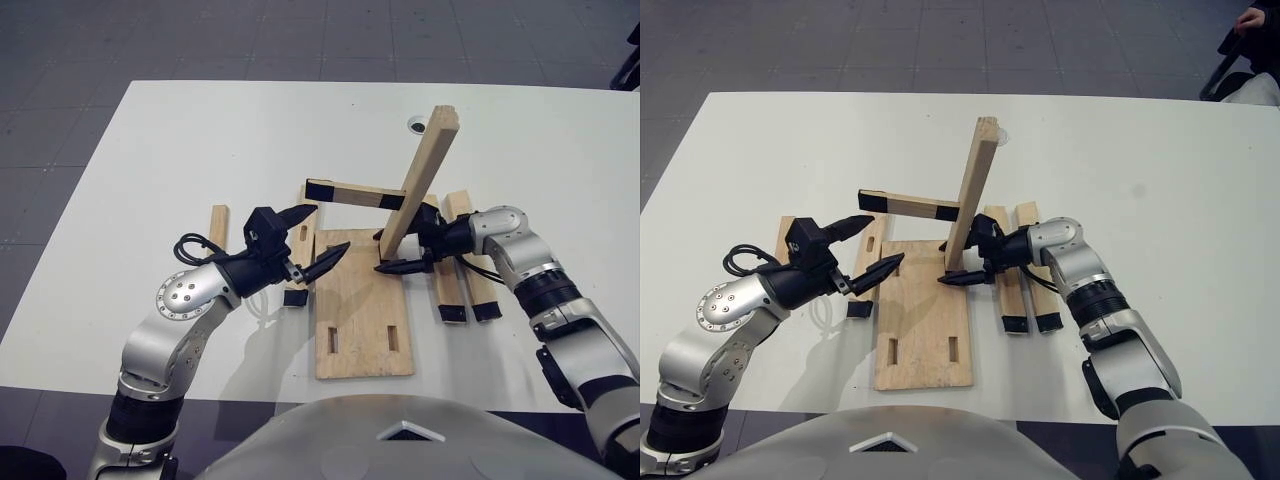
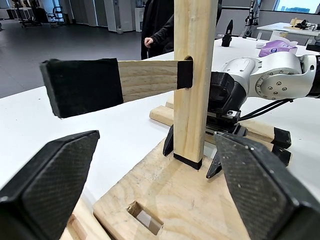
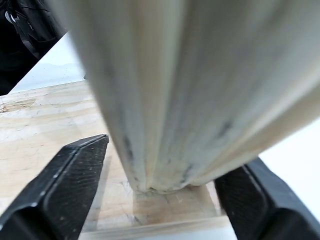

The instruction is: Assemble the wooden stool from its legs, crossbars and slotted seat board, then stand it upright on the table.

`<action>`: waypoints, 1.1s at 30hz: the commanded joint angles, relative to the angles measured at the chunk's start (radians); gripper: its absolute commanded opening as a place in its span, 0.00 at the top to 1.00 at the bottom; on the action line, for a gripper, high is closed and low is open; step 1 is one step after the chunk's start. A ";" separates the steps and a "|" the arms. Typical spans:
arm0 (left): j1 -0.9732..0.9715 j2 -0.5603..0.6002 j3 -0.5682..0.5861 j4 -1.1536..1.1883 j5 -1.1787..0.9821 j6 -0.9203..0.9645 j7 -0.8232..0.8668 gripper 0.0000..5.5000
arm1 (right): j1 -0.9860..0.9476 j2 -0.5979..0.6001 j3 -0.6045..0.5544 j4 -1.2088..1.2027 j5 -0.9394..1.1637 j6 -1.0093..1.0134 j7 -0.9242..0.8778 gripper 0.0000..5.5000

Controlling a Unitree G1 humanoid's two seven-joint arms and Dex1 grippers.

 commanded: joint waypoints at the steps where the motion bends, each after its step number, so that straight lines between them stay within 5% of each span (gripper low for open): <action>1: -0.001 0.006 0.002 -0.017 0.000 0.015 0.001 0.23 | 0.112 -0.031 0.052 0.059 -0.134 0.102 -0.064 0.21; 8: -0.005 0.003 -0.003 -0.012 0.006 0.016 0.004 0.23 | 0.173 -0.097 -0.083 -0.225 -0.032 0.154 -0.102 0.00; 23: 0.001 0.020 -0.087 0.030 0.138 -0.041 -0.016 0.23 | 0.367 -0.164 -0.326 -0.660 0.054 0.233 -0.236 0.00; 33: -0.095 0.070 -0.231 0.103 0.136 0.069 -0.188 0.23 | 0.487 -0.218 -0.656 -0.922 0.192 0.271 -0.392 0.00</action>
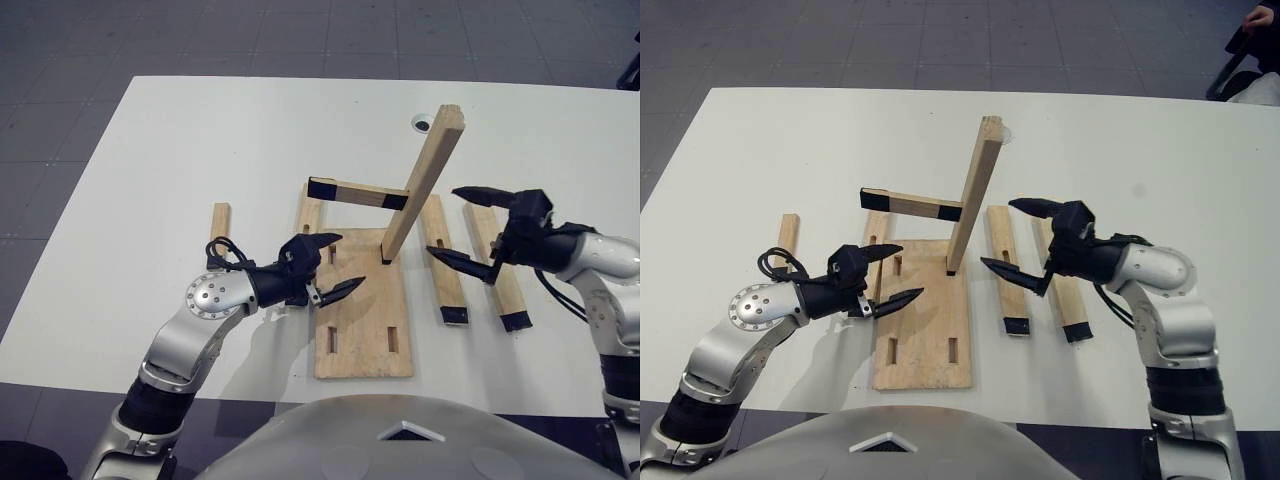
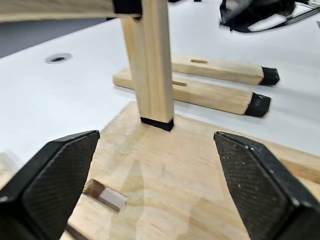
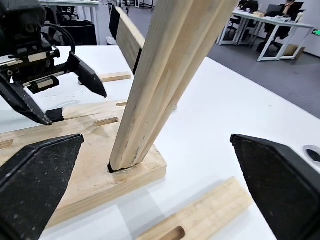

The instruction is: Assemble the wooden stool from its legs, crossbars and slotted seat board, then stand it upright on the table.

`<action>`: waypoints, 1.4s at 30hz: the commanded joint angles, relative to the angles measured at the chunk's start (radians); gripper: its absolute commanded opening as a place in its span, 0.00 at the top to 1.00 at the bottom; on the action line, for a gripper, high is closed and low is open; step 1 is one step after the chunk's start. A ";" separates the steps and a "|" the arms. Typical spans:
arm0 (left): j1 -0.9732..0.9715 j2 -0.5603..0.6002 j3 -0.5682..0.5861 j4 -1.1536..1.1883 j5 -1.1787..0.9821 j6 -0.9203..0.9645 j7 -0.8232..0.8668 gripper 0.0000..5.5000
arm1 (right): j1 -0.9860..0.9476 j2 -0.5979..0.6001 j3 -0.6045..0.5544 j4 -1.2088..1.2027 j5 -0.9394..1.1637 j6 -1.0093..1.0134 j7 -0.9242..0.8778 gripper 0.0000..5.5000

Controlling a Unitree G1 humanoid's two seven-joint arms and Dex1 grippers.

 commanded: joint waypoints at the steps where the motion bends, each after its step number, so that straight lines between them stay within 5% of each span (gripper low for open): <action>1: -0.058 0.026 -0.059 0.016 -0.013 0.105 -0.053 0.23 | 0.005 -0.022 -0.163 -0.096 0.082 0.051 -0.097 0.00; 9: -0.111 0.019 -0.163 0.109 0.101 0.104 -0.043 0.23 | -0.107 -0.048 -0.359 -0.231 0.345 0.214 -0.294 0.00; 20: -0.087 0.051 -0.285 0.216 0.247 0.033 -0.036 0.23 | -0.645 0.106 -0.165 -0.282 0.486 0.555 -0.989 0.00; 31: -0.057 0.043 -0.286 0.235 0.234 0.025 -0.019 0.23 | -0.696 0.251 -0.009 -0.272 0.742 0.795 -1.154 0.00; 36: -0.056 0.043 -0.284 0.231 0.229 0.023 -0.016 0.23 | -0.522 0.285 0.155 -0.230 0.649 0.829 -1.125 0.00; 42: -0.047 0.043 -0.282 0.228 0.227 0.018 -0.009 0.23 | -0.549 0.296 0.139 -0.225 0.619 0.816 -1.105 0.00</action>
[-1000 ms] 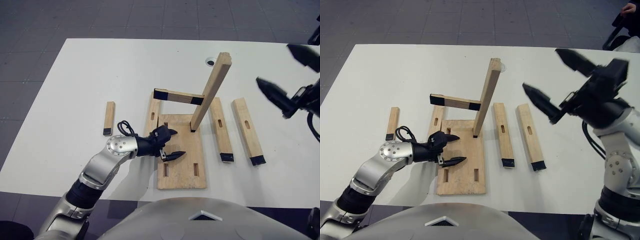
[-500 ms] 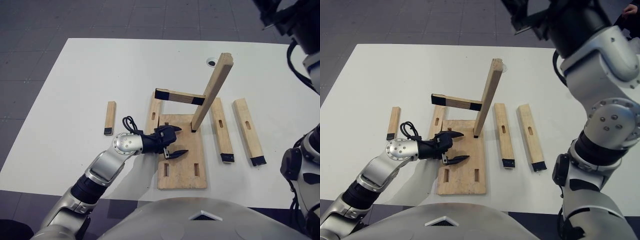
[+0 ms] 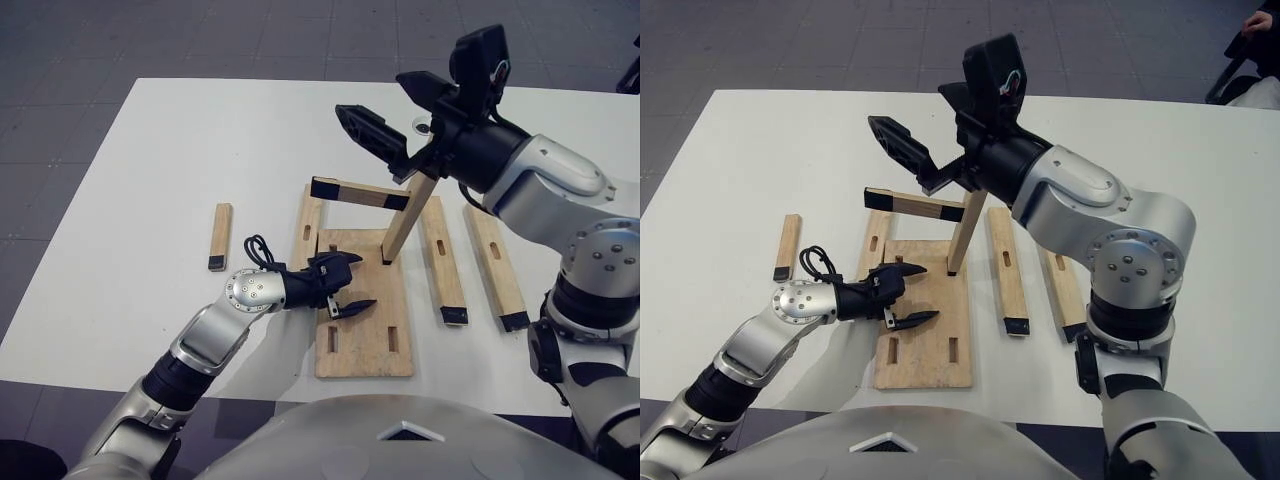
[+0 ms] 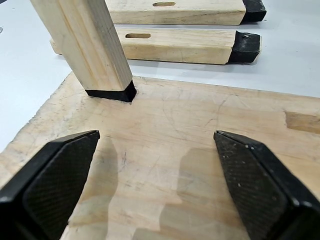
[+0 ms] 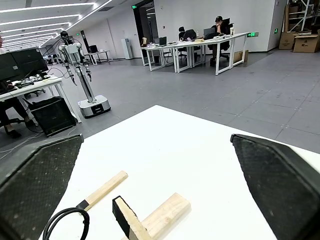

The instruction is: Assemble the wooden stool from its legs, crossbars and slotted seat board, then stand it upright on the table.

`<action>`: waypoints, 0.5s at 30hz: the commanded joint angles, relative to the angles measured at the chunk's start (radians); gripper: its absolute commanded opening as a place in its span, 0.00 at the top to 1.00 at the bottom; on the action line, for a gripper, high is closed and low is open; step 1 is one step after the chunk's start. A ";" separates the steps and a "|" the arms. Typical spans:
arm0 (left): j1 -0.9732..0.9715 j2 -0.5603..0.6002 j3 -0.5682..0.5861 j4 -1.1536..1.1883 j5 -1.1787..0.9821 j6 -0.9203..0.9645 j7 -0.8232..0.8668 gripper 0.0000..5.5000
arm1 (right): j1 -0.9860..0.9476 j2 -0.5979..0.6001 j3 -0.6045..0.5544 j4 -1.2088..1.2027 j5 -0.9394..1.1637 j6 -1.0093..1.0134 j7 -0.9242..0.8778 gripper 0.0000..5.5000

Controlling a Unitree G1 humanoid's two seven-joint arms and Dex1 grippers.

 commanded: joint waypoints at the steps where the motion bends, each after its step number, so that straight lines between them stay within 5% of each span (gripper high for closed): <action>1: 0.071 0.032 -0.049 0.069 0.058 0.072 0.003 0.23 | 0.014 0.010 0.003 0.030 -0.001 0.046 0.000 0.00; 9: 0.076 0.023 -0.056 0.077 0.062 0.067 0.012 0.23 | -0.131 0.022 -0.099 -0.009 0.098 0.042 -0.064 0.00; 15: 0.081 0.017 -0.060 0.074 0.061 0.068 0.018 0.23 | -0.203 -0.088 -0.237 -0.041 0.140 0.023 -0.096 0.00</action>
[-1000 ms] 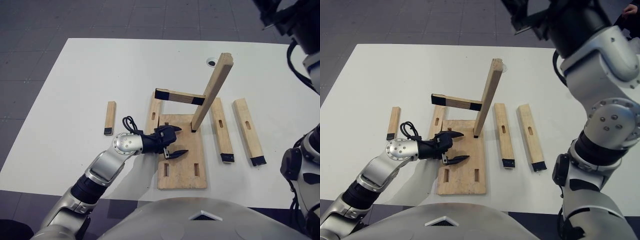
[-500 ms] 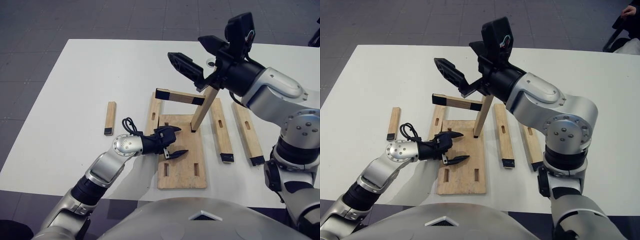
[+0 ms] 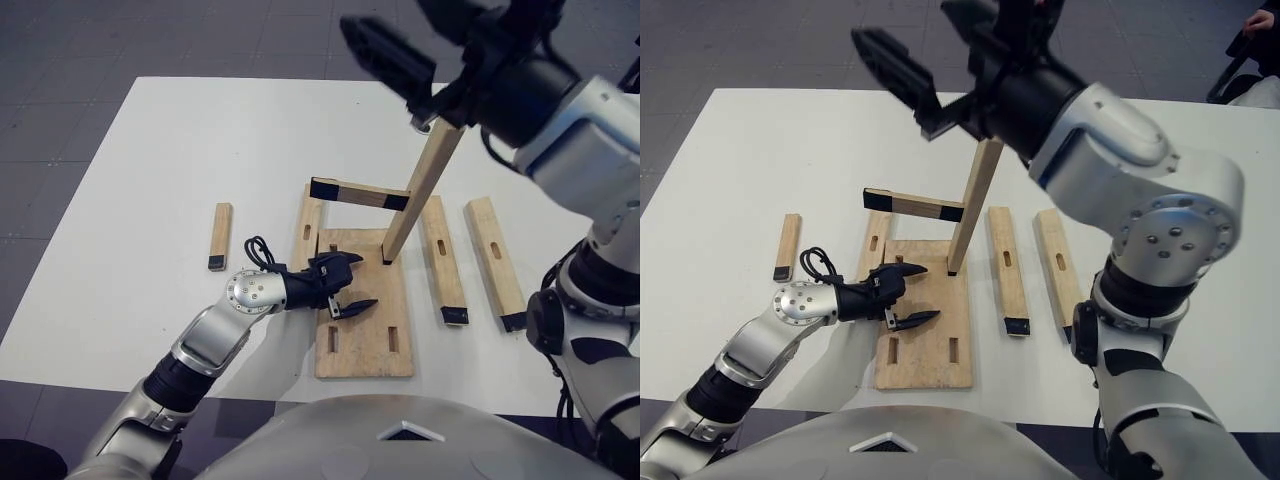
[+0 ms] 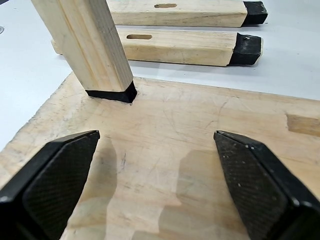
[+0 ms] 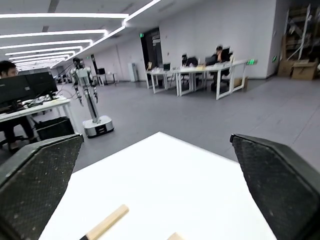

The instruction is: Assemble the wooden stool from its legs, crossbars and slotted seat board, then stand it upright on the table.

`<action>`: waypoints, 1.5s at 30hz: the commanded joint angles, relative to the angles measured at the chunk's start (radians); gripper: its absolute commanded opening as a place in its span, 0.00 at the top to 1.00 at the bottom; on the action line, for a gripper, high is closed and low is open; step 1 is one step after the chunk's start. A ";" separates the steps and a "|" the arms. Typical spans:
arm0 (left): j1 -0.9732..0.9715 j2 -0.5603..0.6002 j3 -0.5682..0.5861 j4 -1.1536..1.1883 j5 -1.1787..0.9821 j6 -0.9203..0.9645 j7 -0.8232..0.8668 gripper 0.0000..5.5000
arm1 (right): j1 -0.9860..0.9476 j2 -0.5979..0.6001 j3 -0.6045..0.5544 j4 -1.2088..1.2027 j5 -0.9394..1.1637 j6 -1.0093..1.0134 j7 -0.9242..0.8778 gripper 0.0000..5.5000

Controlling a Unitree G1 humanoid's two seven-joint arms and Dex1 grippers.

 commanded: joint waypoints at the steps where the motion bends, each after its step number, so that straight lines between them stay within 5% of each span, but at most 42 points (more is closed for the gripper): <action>1: 0.073 0.024 -0.060 0.075 0.061 0.072 0.004 0.23 | -0.009 -0.118 -0.114 -0.061 0.022 -0.008 -0.020 0.00; 7: 0.079 0.028 0.020 -0.018 -0.001 0.076 0.009 0.23 | 0.271 -0.329 -0.353 -0.295 0.028 -0.002 -0.064 0.00; 13: 0.174 0.073 0.205 -0.244 -0.102 0.105 0.027 0.23 | 0.773 -0.380 -0.510 -0.495 0.021 -0.083 -0.074 0.00; 20: 0.214 0.075 0.295 -0.312 -0.134 0.146 0.069 0.23 | 1.120 -0.250 -0.259 -0.466 -0.242 -0.122 -0.126 0.00; 29: 0.246 0.069 0.356 -0.366 -0.170 0.177 0.095 0.23 | 1.216 -0.206 0.051 -0.279 -0.620 -0.197 -0.055 0.00; 37: 0.280 0.071 0.408 -0.473 -0.222 0.216 0.119 0.23 | 1.177 -0.231 0.131 -0.181 -0.815 -0.125 0.008 0.00; 43: 0.282 0.071 0.434 -0.515 -0.258 0.248 0.138 0.23 | 1.146 -0.125 0.107 -0.132 -0.765 0.035 0.067 0.00; 45: 0.285 0.073 0.443 -0.526 -0.268 0.255 0.142 0.23 | 1.142 -0.090 0.084 -0.118 -0.745 0.076 0.091 0.08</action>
